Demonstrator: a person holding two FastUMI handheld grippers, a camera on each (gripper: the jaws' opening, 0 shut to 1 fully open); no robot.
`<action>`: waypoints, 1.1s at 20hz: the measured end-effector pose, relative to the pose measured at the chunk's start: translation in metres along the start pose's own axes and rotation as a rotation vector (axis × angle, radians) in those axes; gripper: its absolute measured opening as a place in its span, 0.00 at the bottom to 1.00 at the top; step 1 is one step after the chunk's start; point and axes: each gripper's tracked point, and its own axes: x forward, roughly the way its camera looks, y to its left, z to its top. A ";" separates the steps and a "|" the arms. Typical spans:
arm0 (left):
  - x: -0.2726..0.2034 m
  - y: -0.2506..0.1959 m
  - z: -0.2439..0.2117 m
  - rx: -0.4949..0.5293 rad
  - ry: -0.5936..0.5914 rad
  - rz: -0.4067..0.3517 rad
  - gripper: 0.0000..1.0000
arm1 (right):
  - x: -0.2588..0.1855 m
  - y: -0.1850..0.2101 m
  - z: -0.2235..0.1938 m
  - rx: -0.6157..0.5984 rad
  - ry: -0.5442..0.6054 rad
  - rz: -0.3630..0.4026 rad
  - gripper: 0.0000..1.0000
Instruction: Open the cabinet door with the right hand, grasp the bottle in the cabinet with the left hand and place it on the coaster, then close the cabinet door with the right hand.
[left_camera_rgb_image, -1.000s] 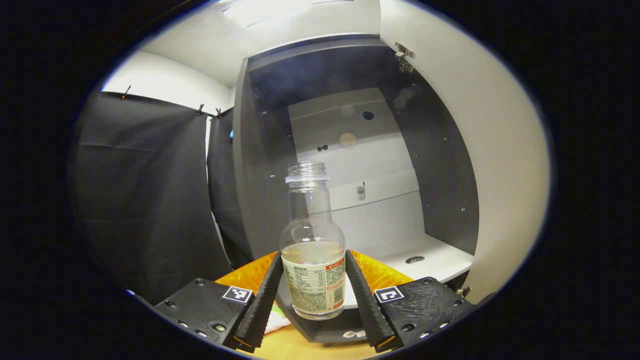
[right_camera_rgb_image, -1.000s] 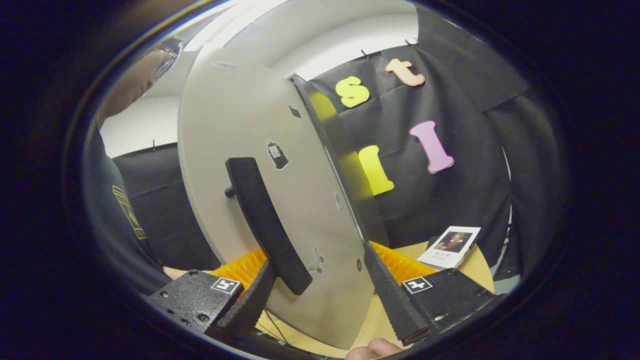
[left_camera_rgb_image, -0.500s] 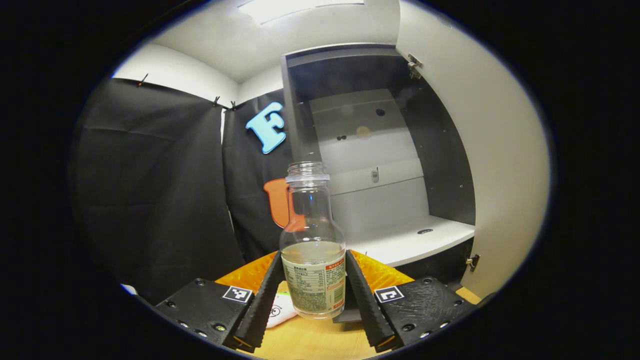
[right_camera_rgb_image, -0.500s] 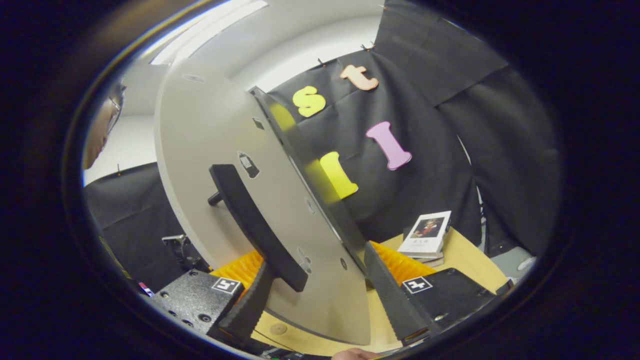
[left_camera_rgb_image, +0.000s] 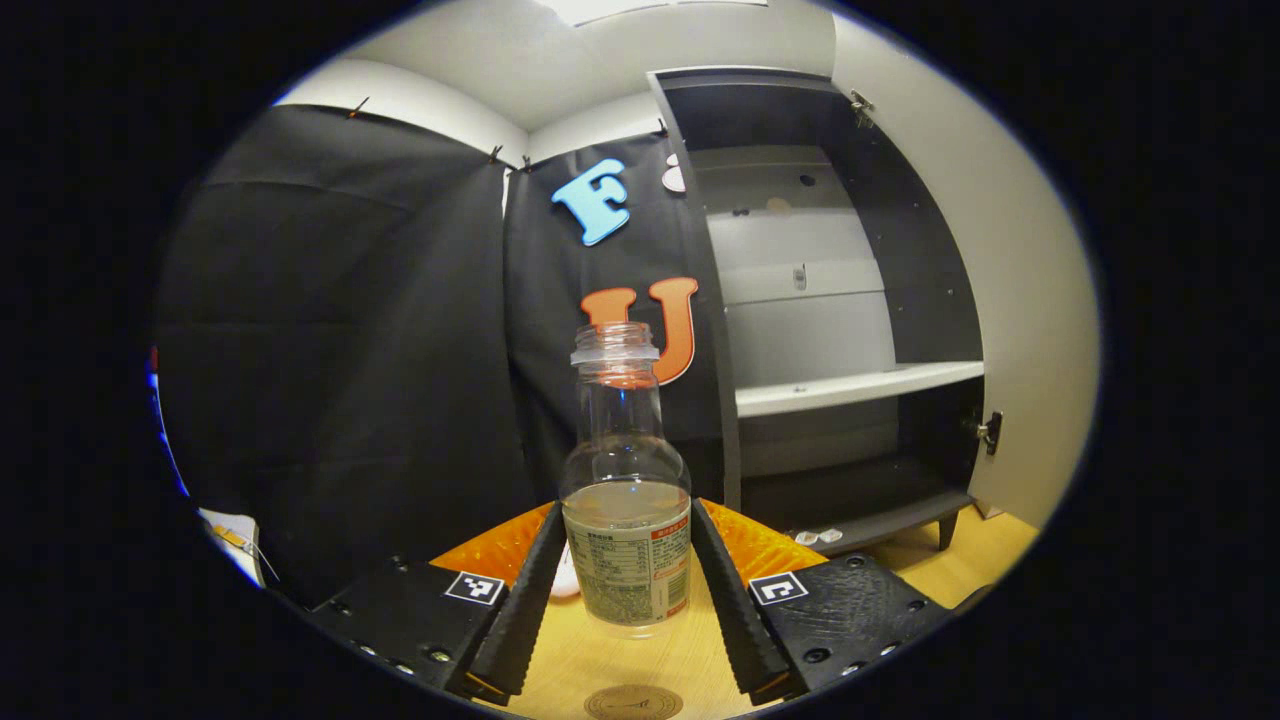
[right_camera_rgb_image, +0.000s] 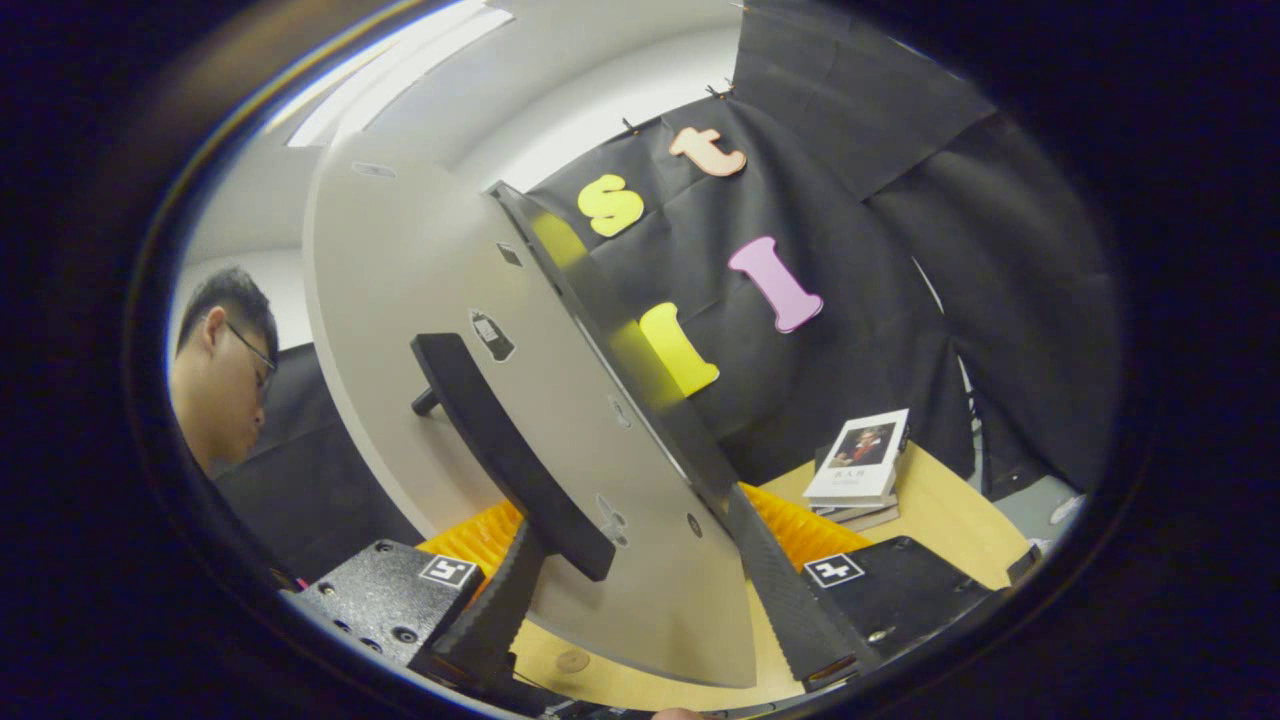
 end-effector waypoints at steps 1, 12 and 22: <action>-0.002 0.006 -0.019 0.016 0.019 0.024 0.74 | 0.001 0.001 -0.002 0.017 0.001 0.030 1.00; -0.025 -0.008 -0.162 0.019 0.133 0.059 0.74 | 0.008 0.002 -0.008 0.143 -0.054 0.112 1.00; -0.032 -0.017 -0.172 0.047 0.159 0.049 0.84 | 0.008 0.006 -0.008 0.145 -0.032 0.154 1.00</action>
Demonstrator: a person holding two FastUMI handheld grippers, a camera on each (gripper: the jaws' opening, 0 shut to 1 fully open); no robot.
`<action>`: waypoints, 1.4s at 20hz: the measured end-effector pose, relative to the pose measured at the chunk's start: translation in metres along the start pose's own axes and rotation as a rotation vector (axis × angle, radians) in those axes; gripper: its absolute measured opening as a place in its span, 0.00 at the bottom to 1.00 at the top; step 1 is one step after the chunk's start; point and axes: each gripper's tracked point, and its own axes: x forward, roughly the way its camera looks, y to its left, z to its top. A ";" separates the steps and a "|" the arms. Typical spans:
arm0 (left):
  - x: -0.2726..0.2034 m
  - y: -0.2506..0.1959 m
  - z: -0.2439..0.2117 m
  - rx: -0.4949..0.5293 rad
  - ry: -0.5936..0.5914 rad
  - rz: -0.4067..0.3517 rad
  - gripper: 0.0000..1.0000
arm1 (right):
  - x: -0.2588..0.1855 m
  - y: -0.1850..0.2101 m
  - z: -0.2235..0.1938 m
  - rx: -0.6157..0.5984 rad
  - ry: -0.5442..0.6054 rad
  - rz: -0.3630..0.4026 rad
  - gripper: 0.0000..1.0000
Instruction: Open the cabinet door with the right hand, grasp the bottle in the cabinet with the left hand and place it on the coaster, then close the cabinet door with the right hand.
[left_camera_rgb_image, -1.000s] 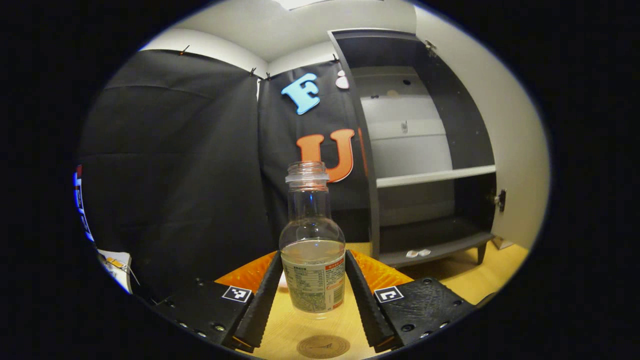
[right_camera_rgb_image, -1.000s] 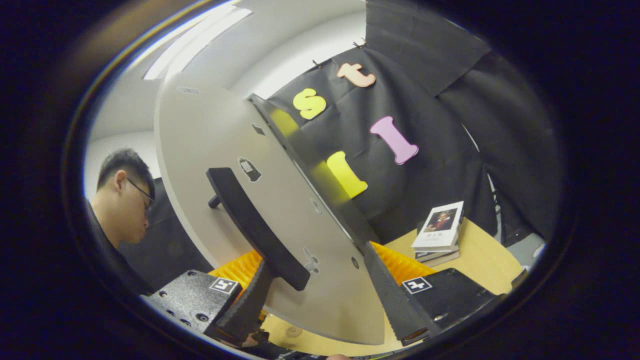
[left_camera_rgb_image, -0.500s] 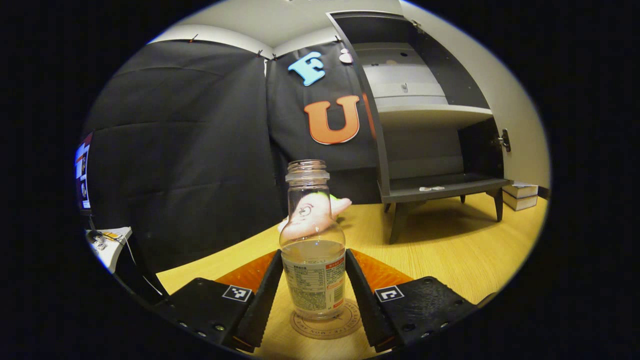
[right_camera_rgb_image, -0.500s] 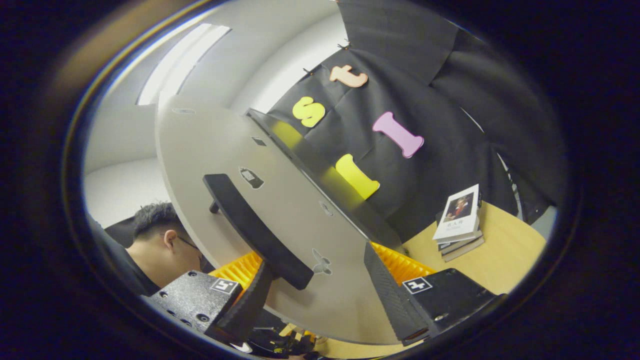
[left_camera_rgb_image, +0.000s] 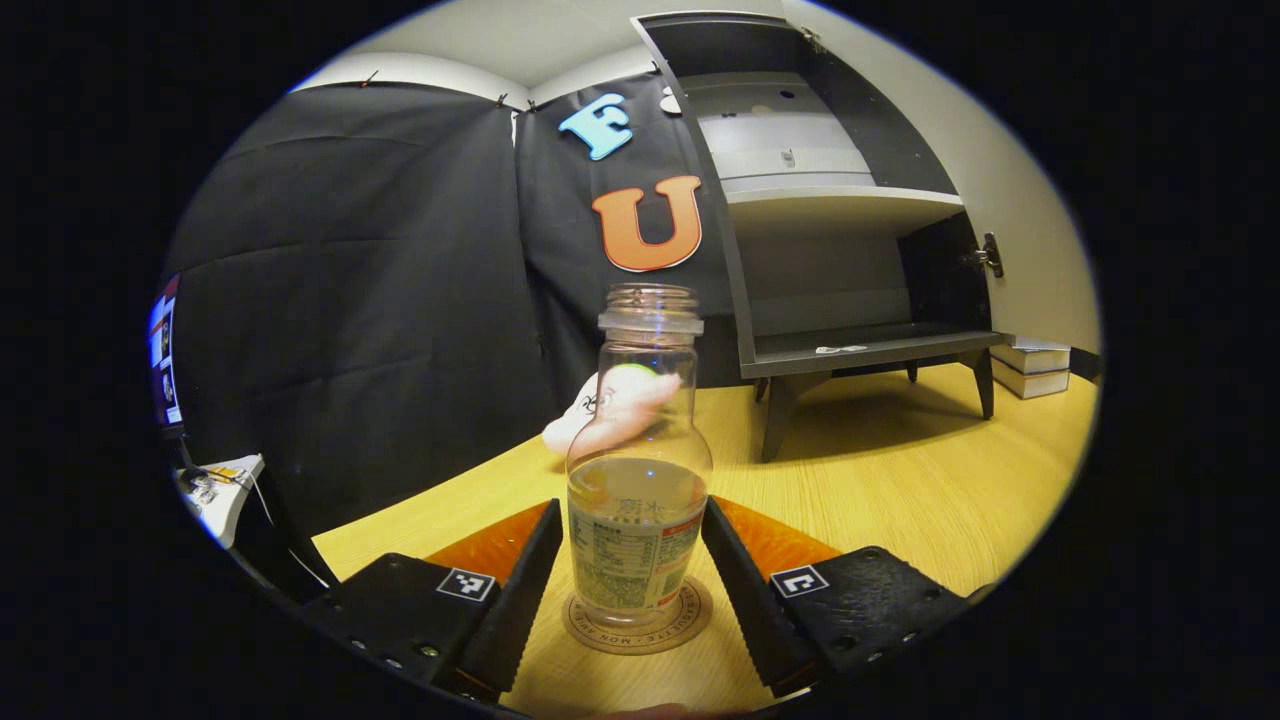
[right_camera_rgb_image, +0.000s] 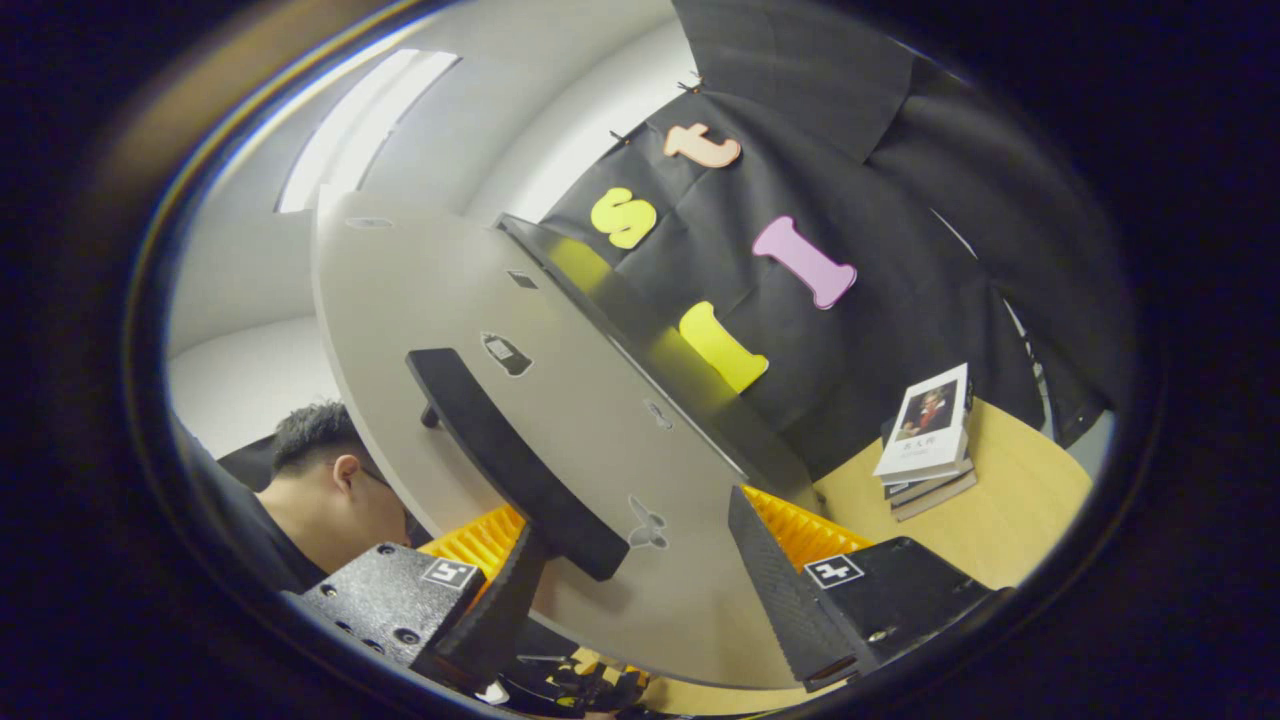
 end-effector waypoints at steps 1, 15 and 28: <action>0.002 0.000 -0.001 -0.006 0.007 0.003 0.84 | 0.000 0.000 0.000 -0.005 0.001 0.004 1.00; 0.013 0.005 -0.011 -0.040 0.069 0.009 0.86 | 0.000 0.001 0.001 0.006 -0.005 -0.015 1.00; -0.013 0.026 0.016 -0.016 0.034 0.052 0.96 | 0.002 0.003 0.002 -0.008 0.007 0.015 1.00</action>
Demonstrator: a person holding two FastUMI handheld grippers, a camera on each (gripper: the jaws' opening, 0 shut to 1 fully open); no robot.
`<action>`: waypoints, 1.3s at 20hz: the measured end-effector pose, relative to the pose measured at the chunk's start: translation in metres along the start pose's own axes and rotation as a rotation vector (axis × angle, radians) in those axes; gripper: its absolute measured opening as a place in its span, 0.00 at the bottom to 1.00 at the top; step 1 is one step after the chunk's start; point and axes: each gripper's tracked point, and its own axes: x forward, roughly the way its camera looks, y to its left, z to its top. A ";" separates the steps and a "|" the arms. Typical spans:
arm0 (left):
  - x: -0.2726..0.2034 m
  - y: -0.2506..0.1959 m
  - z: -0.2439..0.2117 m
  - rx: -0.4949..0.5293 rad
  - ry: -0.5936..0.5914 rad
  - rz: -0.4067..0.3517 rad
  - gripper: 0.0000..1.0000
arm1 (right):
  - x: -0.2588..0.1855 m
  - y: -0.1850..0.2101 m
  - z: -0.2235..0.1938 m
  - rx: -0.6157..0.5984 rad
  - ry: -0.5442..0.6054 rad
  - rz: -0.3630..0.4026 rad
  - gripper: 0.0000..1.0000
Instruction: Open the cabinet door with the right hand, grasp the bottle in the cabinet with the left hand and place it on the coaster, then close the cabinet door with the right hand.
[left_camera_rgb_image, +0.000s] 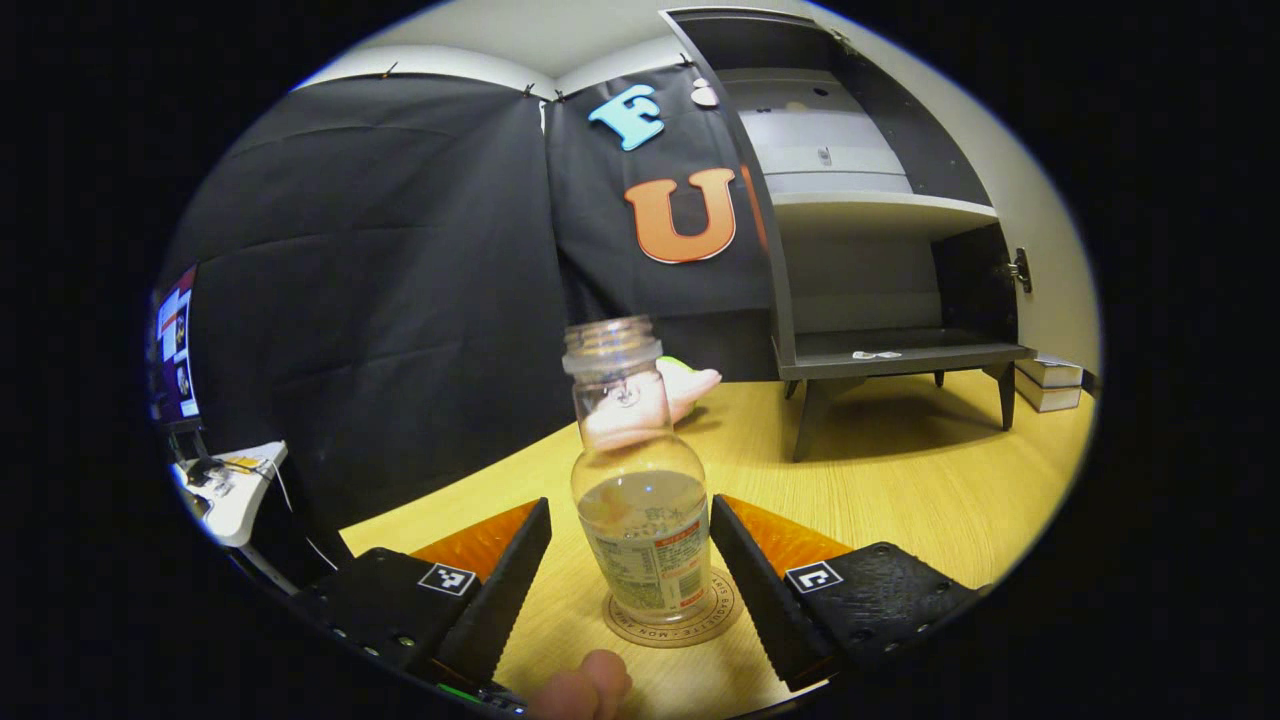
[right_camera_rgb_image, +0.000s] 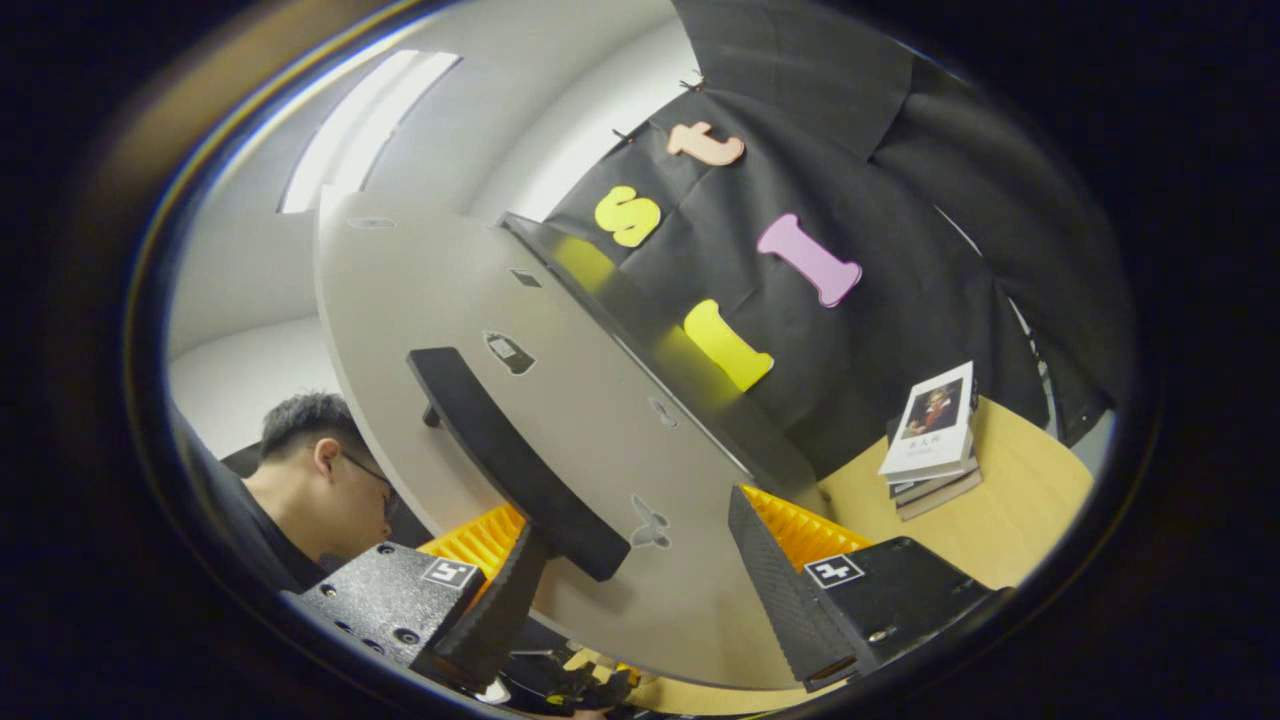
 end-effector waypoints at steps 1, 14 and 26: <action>-0.006 0.000 0.009 0.009 -0.004 -0.008 0.96 | 0.000 0.001 0.001 -0.004 0.000 0.009 1.00; -0.099 -0.014 0.203 0.041 -0.133 -0.073 0.96 | 0.006 0.005 0.004 -0.125 0.078 0.125 1.00; -0.183 -0.101 0.369 0.057 -0.296 -0.201 0.96 | -0.015 0.021 0.011 -0.352 0.220 0.161 0.99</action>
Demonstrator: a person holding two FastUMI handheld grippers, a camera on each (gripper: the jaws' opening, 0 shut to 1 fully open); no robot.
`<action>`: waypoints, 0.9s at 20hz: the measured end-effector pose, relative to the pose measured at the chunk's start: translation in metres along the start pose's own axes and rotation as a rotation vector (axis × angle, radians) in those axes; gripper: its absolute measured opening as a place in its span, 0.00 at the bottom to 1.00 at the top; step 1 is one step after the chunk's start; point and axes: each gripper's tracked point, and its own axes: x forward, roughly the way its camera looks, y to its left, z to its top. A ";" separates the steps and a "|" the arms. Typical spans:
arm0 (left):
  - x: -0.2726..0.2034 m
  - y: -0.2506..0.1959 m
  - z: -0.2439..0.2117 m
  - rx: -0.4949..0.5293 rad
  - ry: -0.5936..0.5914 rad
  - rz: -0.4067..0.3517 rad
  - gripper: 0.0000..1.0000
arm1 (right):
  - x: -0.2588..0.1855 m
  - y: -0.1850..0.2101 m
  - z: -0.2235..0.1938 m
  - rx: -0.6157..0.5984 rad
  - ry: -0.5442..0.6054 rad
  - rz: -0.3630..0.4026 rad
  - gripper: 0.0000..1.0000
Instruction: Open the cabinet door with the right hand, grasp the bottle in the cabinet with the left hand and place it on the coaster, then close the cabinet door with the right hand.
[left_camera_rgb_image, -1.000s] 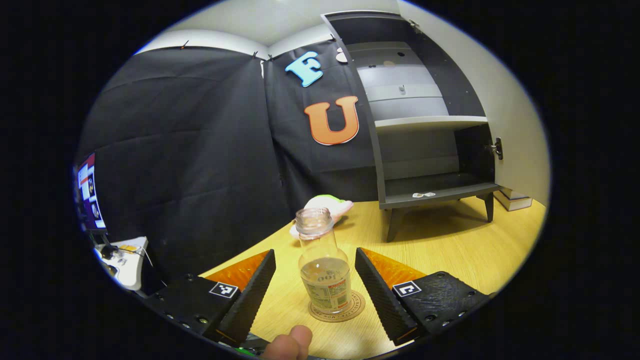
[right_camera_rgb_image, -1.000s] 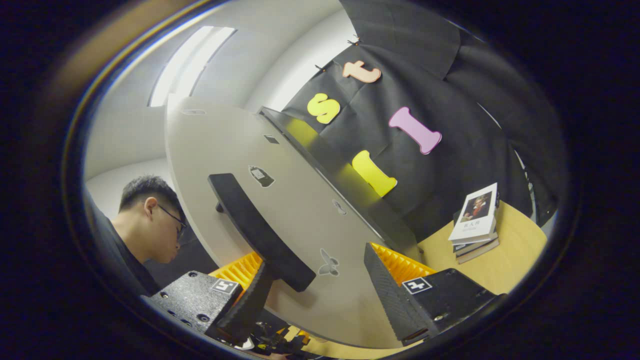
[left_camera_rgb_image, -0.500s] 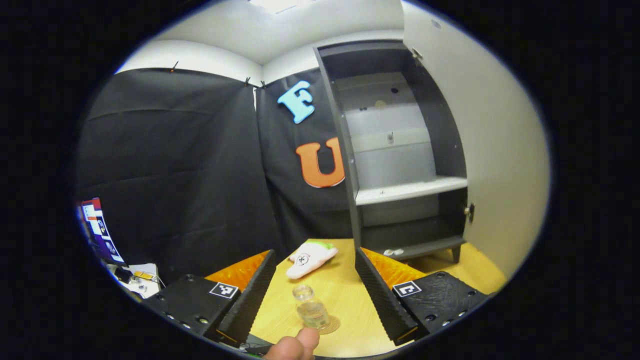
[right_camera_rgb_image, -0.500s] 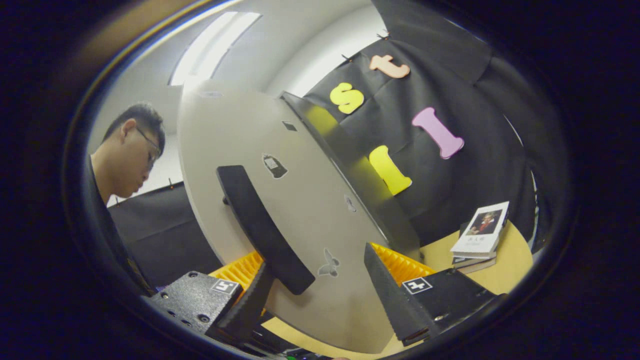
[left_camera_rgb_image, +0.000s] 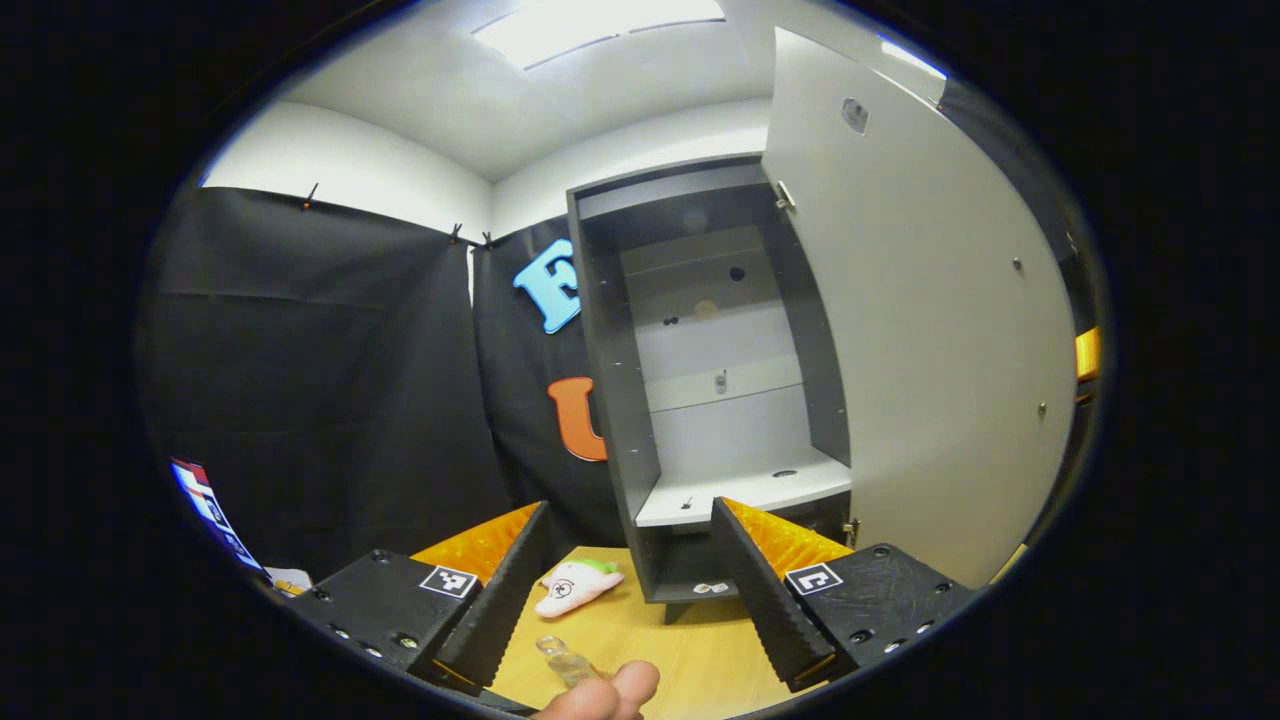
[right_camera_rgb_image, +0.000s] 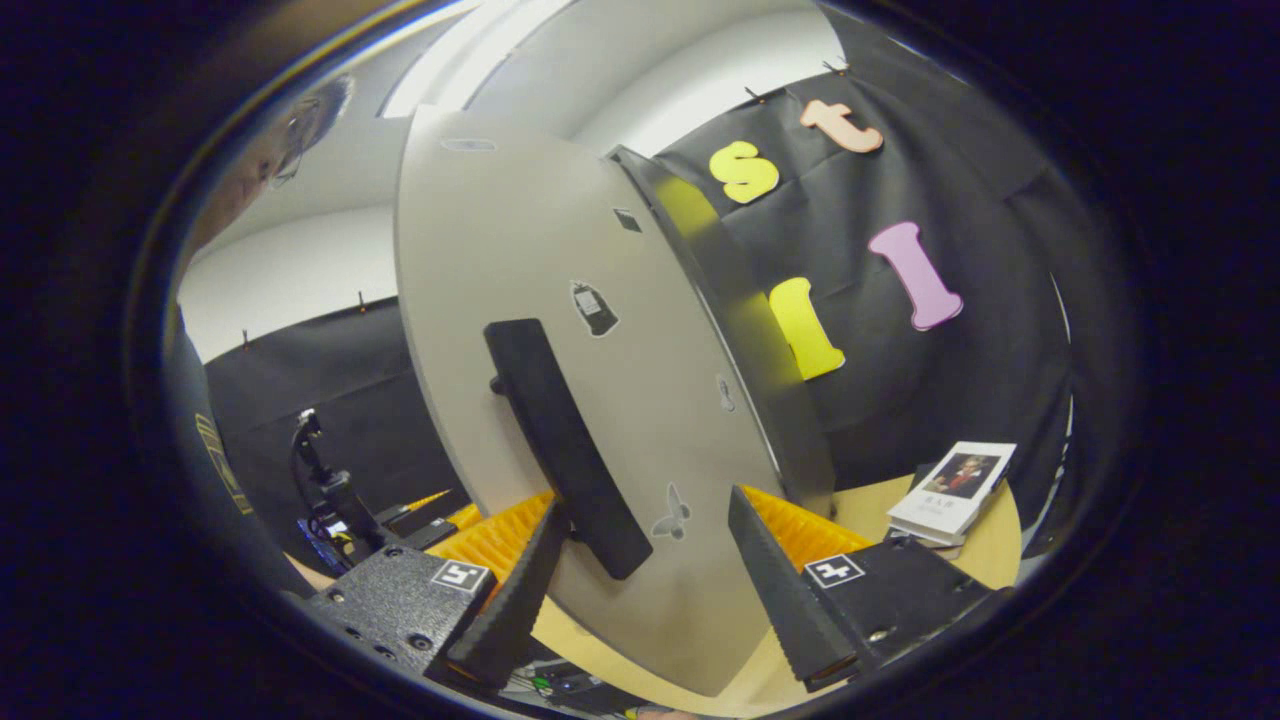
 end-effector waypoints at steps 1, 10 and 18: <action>0.000 -0.010 0.000 0.003 -0.005 -0.025 0.96 | -0.003 0.007 0.002 -0.014 -0.018 0.009 0.99; 0.023 -0.006 -0.002 -0.024 -0.028 -0.071 0.96 | 0.030 0.044 0.011 0.115 -0.067 0.046 0.96; 0.039 0.073 -0.029 -0.047 0.012 0.064 0.96 | 0.103 0.105 -0.009 0.247 0.075 0.313 0.96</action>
